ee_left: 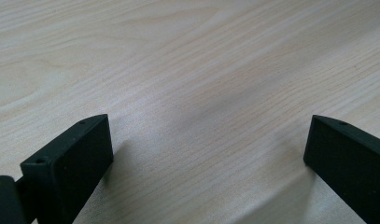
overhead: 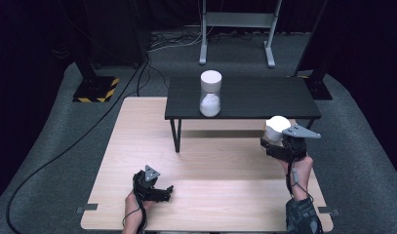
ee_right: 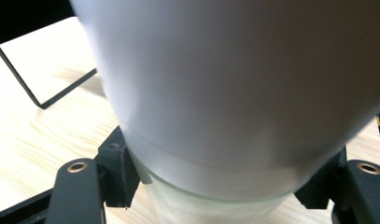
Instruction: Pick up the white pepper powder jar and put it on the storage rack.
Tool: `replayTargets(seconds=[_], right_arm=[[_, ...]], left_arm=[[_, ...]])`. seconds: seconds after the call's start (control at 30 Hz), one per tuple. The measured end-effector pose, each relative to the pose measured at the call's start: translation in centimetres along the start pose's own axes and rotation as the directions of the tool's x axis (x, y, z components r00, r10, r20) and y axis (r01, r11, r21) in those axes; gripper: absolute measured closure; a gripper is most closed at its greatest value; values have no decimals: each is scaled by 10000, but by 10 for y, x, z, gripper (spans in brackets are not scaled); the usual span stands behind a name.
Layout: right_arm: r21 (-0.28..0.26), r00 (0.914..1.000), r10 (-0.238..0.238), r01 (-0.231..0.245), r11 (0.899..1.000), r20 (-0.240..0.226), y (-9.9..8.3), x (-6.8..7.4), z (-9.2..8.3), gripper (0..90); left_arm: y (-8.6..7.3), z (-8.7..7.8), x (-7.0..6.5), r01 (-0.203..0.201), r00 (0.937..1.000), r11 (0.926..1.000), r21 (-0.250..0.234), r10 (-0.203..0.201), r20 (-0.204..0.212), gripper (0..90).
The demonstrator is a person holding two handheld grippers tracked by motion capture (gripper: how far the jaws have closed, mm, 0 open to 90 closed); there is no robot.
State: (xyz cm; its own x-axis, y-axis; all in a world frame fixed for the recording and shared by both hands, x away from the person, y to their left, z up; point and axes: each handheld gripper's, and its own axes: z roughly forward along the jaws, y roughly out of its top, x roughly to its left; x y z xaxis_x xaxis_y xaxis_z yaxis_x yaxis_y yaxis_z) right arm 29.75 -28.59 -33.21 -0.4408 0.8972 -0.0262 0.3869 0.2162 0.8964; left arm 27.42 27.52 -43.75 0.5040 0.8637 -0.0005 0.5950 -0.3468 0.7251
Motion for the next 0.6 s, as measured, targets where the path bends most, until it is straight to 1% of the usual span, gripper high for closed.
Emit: replayTargets(seconds=[0.2,0.37,0.47,0.6], right_arm=[[-143,9995,-118,115,9998,-276,9,-1,-6,300],[-160,9990,-288,283,9995,-347,18,2,-9,300],[-153,9982,-468,463,9988,-366,24,3,-10,300],[-136,9979,-492,486,9987,-422,28,4,-11,300]], left_arm=[[0,0,0,10,10000,10000,-10,-10,4,11],[0,0,0,-2,10000,10000,-4,2,0,12],[0,0,0,-8,10000,10000,-7,8,6,13],[0,0,0,-15,10000,10000,-7,15,9,14]])
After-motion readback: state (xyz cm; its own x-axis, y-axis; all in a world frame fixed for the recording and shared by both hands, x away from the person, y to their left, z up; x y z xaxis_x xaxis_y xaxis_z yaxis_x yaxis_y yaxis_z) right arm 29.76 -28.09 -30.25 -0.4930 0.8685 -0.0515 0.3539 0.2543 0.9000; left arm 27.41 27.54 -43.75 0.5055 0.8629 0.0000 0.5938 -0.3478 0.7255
